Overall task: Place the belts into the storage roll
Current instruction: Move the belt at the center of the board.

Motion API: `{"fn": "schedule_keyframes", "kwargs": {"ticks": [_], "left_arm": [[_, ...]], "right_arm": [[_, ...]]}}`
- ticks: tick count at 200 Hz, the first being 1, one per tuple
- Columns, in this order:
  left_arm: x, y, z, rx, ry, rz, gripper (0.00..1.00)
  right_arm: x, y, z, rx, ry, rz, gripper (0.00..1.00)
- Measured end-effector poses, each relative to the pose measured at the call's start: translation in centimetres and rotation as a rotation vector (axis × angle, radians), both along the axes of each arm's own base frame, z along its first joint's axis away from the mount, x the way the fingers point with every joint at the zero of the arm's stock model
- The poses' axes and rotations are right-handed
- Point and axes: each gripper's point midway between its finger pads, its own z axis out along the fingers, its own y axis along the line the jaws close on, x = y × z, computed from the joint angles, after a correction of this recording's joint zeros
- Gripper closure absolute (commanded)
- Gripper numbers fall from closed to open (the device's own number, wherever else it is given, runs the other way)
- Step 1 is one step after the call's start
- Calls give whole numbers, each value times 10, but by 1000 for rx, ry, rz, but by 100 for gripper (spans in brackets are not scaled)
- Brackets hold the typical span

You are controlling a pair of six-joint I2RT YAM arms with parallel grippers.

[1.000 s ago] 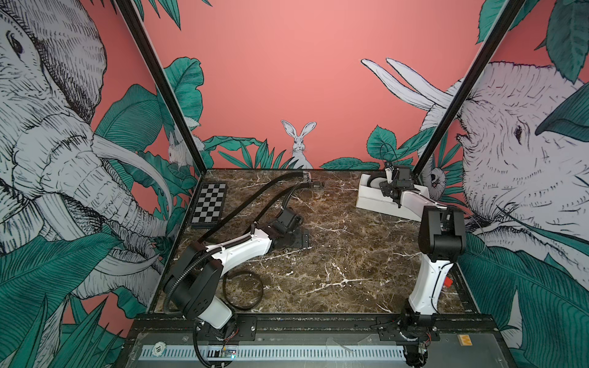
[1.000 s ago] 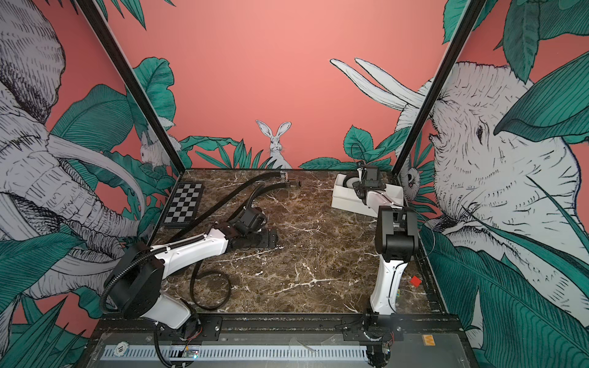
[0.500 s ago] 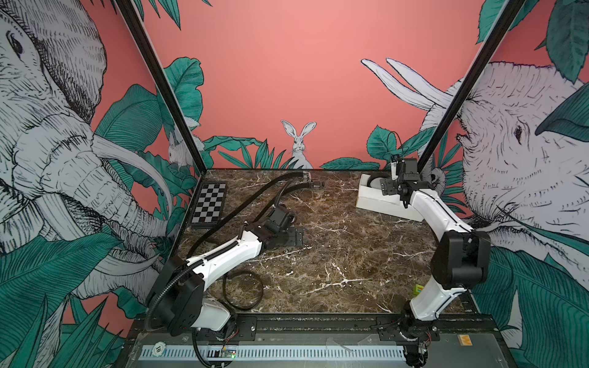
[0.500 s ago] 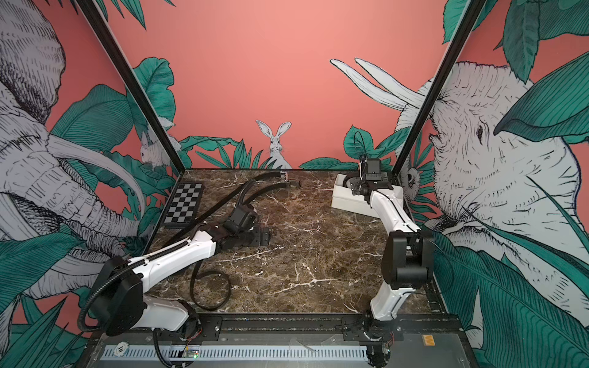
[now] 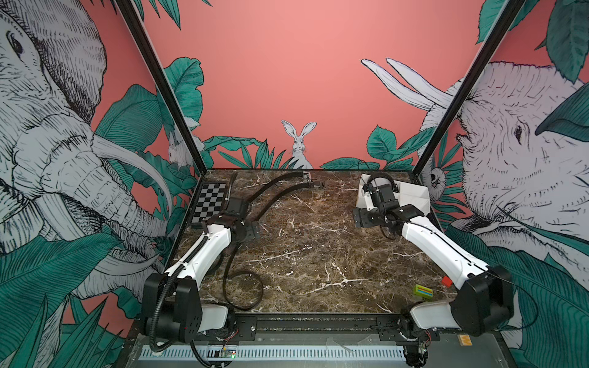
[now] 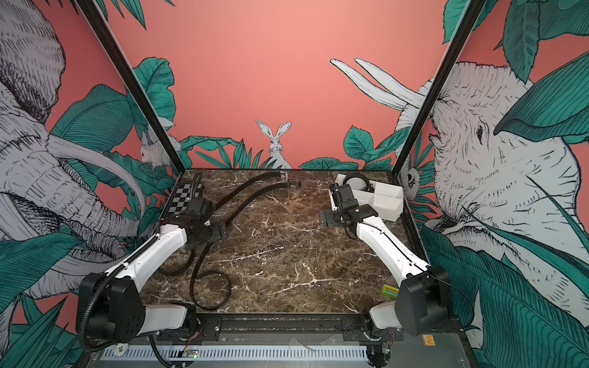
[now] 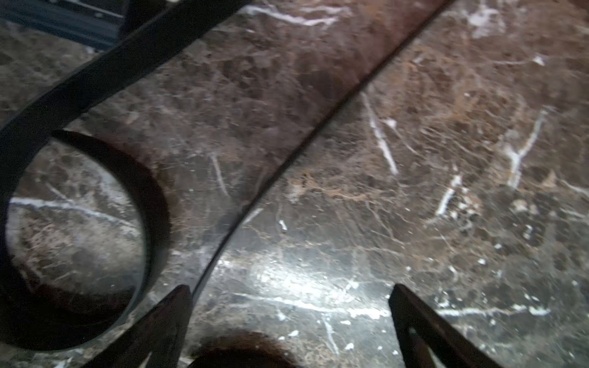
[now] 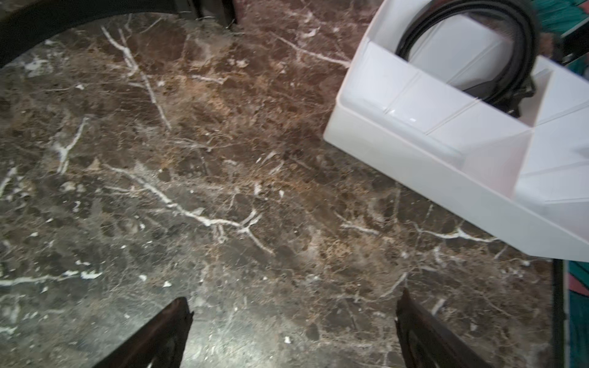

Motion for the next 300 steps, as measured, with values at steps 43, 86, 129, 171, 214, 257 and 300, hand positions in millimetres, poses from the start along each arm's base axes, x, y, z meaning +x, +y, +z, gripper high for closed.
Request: {"fn": "schedule_keyframes", "kwargs": {"ticks": [43, 86, 129, 171, 214, 257, 300], "left_arm": [[-10, -1, -39, -16, 138, -16, 6], [-20, 10, -55, 42, 188, 0, 6], [-14, 13, -73, 63, 232, 7, 32], [-4, -6, -84, -11, 222, -4, 74], [-6, -106, -82, -97, 209, -192, 80], [-9, -208, -79, -224, 207, -322, 62], [-14, -222, -74, -242, 208, -330, 33]], "right_arm": [[-15, 16, 0, 54, 19, 22, 2], [-29, 22, 2, 96, 18, 26, 2], [-42, 20, -3, 106, 37, 23, 2], [-44, 20, 2, 127, 22, 21, 2], [-66, 39, -33, 141, 112, 73, 2], [-99, 64, -60, 153, 195, 152, 3], [-116, 86, -79, 150, 258, 213, 9]]}}
